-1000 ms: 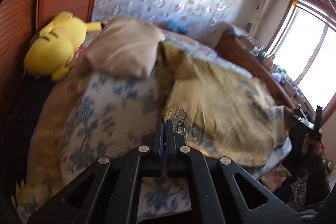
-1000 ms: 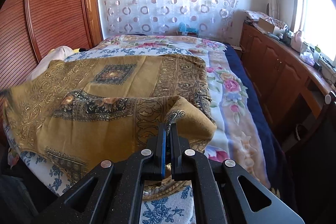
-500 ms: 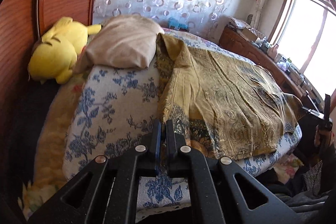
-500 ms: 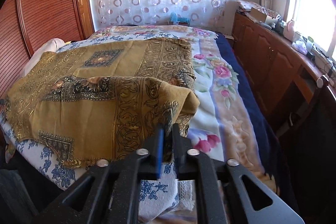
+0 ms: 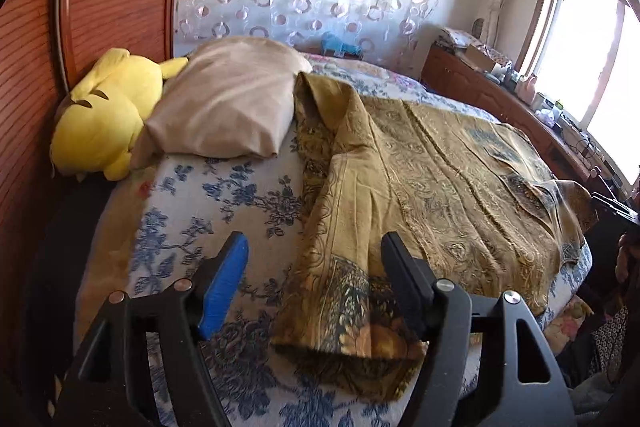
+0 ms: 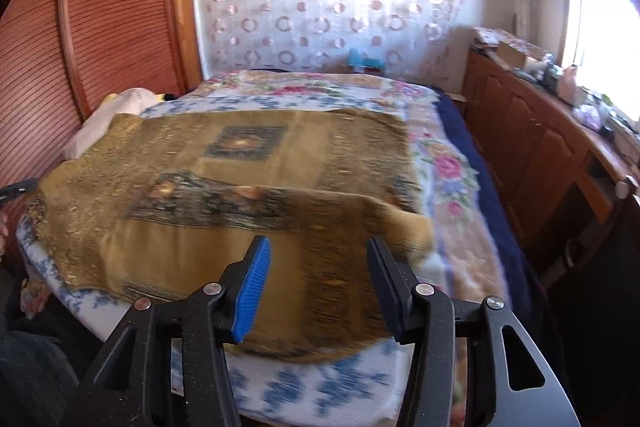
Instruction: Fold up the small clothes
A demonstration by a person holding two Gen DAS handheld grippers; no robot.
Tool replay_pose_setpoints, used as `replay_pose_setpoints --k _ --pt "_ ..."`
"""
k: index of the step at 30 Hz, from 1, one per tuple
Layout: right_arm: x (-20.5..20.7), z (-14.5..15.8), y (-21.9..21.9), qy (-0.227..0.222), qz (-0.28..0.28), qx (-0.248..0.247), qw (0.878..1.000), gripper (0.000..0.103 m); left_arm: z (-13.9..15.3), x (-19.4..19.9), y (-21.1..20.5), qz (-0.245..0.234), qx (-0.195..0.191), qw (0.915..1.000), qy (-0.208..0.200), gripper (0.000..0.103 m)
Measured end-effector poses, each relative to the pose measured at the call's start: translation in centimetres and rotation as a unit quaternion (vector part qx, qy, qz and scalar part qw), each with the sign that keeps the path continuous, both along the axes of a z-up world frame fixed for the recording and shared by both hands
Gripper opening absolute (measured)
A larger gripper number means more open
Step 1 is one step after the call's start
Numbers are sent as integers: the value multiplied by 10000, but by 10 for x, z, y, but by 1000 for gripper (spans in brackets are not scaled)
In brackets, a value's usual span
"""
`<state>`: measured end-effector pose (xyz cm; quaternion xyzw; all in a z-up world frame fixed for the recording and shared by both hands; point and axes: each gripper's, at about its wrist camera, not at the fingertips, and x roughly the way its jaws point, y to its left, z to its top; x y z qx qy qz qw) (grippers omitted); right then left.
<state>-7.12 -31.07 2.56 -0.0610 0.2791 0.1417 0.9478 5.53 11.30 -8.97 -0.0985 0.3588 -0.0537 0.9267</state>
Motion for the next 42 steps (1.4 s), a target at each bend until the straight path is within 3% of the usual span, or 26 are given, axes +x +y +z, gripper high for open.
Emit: replay_pose_setpoints --k 12,15,17,19,23,30,36,42 --pt "33 -48 70 383 586 -183 9974 58 -19 24 -9 -205 -145 9989 392 69" --pt "36 -52 72 396 561 -220 9974 58 -18 26 -15 -267 -37 9990 356 55" --pt "38 -54 71 421 563 -180 9974 59 -18 25 -20 -336 -10 9988 351 39" --pt "38 -54 73 442 567 -143 9973 59 -19 26 -25 -490 -36 9980 393 10" --pt "39 -57 73 436 572 -67 9974 59 -7 25 -35 -672 -126 9973 265 9" --pt "32 -54 67 385 533 71 9978 59 65 37 -81 -1367 -337 9890 -454 8" --pt "16 -44 39 240 324 340 9986 59 113 74 -166 -2254 -297 9709 -759 8" --pt "-4 -40 5 153 118 462 9987 59 133 101 -247 -2905 -112 9534 -809 8"
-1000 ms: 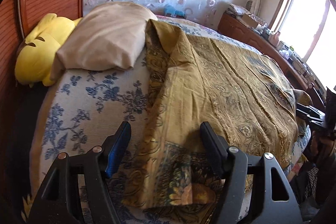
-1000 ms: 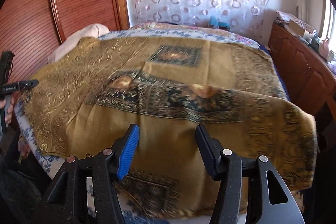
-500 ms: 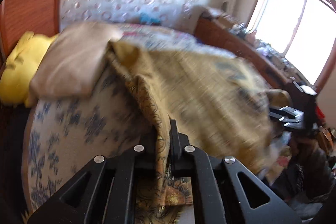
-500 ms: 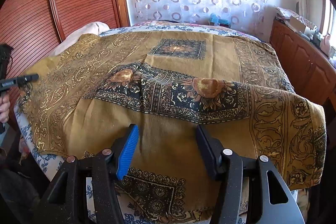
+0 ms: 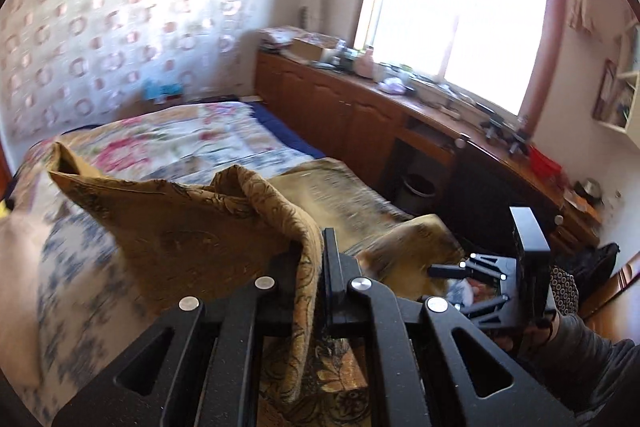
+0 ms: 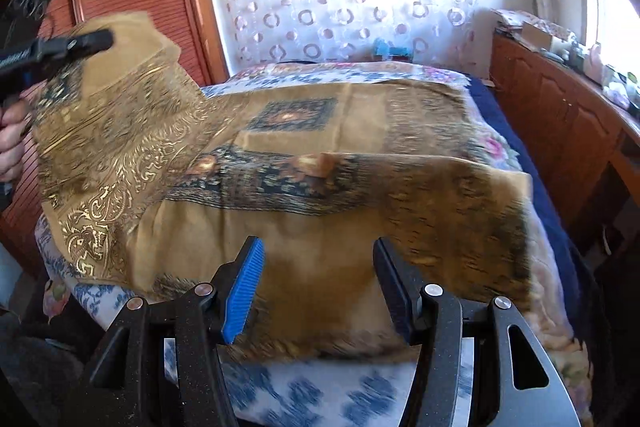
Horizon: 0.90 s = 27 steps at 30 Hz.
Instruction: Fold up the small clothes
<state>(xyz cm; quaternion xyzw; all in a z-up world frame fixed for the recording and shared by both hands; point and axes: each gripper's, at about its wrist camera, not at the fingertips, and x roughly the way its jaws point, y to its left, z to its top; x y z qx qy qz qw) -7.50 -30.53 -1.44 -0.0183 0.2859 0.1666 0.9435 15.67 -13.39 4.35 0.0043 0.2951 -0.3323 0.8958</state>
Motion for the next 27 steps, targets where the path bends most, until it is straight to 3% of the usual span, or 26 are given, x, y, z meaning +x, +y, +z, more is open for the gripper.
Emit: replay_pose_setpoints --k 15,20,23,24,26,27 --pt "-34 -2 -54 -134 -435 418 9981 59 11 38 -146 -865 447 9952 9 8" --pt "-45 -5 -66 -138 -551 500 9971 59 -14 49 -185 -1160 1017 9875 332 10" --pt "-48 -8 -71 -118 -622 521 9966 59 -23 47 -182 -1224 1004 9864 443 28" --pt "-49 -7 -74 -106 -643 534 9964 59 -23 47 -184 -1215 979 9868 429 42" --pt "-49 -8 -74 -93 -683 567 9960 59 -20 43 -177 -1186 926 9878 389 54" --pt "-49 -8 -75 -89 -693 589 9958 59 -17 43 -171 -1124 941 9884 391 69"
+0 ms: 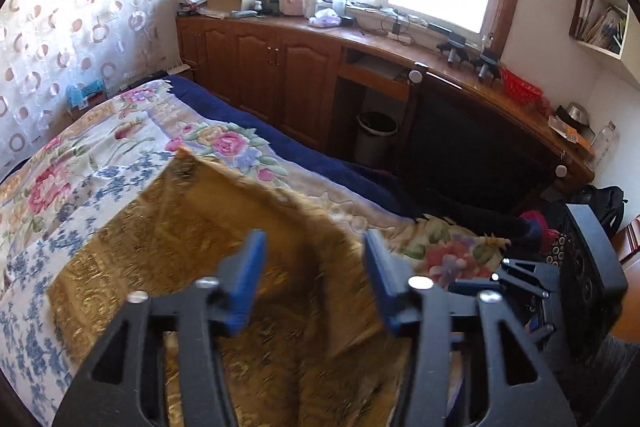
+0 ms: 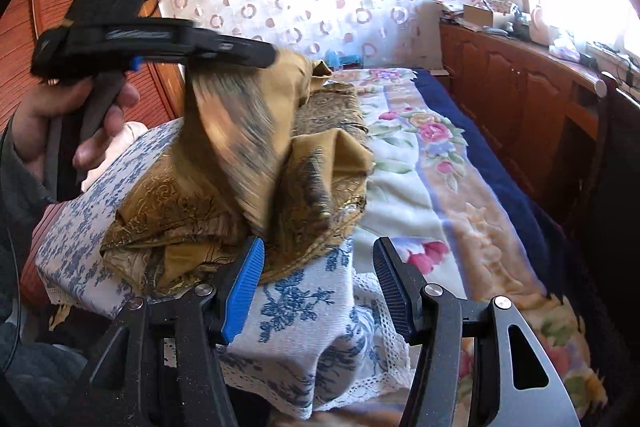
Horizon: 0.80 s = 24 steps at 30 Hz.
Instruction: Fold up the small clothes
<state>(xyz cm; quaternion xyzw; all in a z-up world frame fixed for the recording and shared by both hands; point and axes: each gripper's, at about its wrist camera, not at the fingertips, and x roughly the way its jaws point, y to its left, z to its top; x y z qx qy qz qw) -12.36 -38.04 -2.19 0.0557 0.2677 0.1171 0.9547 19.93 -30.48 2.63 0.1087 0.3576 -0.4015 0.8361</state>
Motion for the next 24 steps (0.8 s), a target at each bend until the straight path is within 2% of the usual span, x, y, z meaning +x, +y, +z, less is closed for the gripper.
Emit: replay_pose_setpoints --k 1,3,8,12,18,20,24 --pt "1 0 -2 1 -8 30 10000 59 2 -1 1 50 -25 10000 -22 77" --pt "5 3 -2 -17 -24 85 10000 59 5 -1 18 164 -131 9997 -118 78" --pt "12 9 4 -134 32 88 9999 59 -9 -11 63 522 9 9983 -273 78" --pt "22 17 11 -300 6 -7 9995 59 -39 -23 101 809 152 9966 -91 78" --pt "41 24 14 -456 -370 -285 9979 59 -78 -43 132 1052 235 9938 260 78" --pt "42 29 13 -547 -584 -471 9957 59 -85 -52 138 1054 180 9938 317 78" --pt "38 35 7 -573 -622 -316 9959 59 -90 -68 148 1038 7 9939 377 78"
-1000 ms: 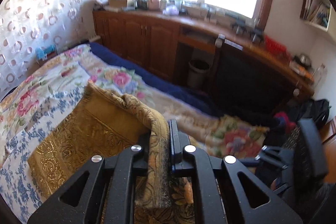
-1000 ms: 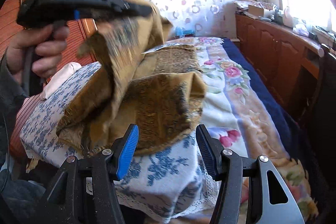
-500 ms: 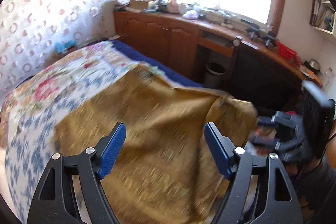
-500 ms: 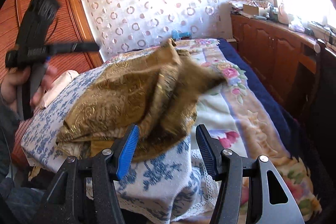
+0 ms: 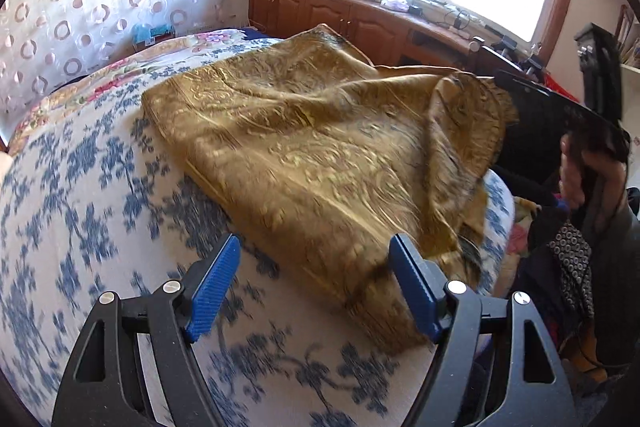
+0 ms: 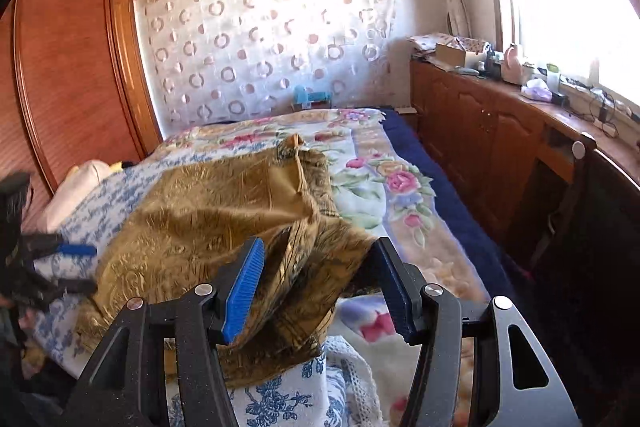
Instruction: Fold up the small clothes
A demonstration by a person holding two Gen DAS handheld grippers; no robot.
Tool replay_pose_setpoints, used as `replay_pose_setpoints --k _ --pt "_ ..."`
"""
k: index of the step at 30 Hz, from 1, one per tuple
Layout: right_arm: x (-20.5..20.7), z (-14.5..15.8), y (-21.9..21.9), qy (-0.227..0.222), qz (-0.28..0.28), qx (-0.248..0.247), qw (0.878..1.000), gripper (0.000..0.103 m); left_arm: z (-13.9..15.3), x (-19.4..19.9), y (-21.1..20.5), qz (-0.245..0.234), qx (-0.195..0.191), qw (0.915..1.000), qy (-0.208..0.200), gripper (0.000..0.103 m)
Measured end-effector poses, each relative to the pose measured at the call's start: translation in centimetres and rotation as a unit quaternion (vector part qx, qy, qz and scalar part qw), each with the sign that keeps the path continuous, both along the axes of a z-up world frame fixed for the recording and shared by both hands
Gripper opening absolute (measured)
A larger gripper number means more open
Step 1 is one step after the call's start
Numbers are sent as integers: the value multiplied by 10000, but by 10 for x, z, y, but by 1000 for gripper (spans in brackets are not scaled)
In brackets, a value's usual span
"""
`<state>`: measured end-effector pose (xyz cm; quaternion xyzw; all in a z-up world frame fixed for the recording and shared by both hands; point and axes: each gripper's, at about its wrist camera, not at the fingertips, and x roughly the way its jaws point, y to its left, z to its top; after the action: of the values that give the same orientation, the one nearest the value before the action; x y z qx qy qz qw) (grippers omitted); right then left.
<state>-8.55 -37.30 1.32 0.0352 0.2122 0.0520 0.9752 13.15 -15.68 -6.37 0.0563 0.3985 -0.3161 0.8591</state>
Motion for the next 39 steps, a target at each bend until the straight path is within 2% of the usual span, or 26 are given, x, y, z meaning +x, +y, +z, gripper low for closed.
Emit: replay_pose_setpoints --k 6,10,13,14,15,17,18,19,25,27,30,32,33,35,38,39 --pt "18 1 11 117 166 -150 9997 59 -7 -27 3 -132 -207 9997 43 76" --pt "39 -2 11 408 287 -203 9986 59 -12 -36 -2 -318 -158 9993 112 44" --pt "52 -3 17 592 310 -397 9970 57 -19 -38 -8 -412 -89 9989 193 36" --pt "55 -5 18 638 310 -474 9964 46 -21 -38 -9 -404 -75 9989 225 36" --pt "59 -3 19 667 303 -529 9959 41 -23 -38 -10 -395 -80 9988 260 32" --pt "60 0 18 656 347 -562 9957 17 -26 -41 -10 -410 -83 9987 295 23" --pt "59 2 17 615 371 -546 9959 13 -25 -42 -10 -402 -92 9988 269 11" --pt "57 4 16 587 404 -517 9961 9 -23 -44 -9 -393 -117 9989 238 7" --pt "31 7 12 300 369 -447 9979 6 9 -65 6 -392 -528 9978 -4 6" --pt "19 -1 10 266 373 -383 9982 6 10 -69 8 -396 -519 9979 16 6" --pt "15 -14 9 500 298 -491 9971 6 1 -69 10 -396 -450 9981 101 6" --pt "15 -21 8 591 242 -622 9960 8 -2 -67 11 -391 -483 9980 150 6" --pt "15 -23 6 615 226 -645 9958 14 -1 -67 12 -377 -519 9978 139 6" --pt "18 -25 0 664 -2 -662 9956 46 2 -67 13 -359 -551 9978 104 6" --pt "26 -26 -7 768 -29 -408 9962 59 0 -67 11 -383 -471 9981 116 6" --pt "29 -29 -9 843 -25 -312 9959 60 -2 -66 10 -384 -451 9981 141 6"
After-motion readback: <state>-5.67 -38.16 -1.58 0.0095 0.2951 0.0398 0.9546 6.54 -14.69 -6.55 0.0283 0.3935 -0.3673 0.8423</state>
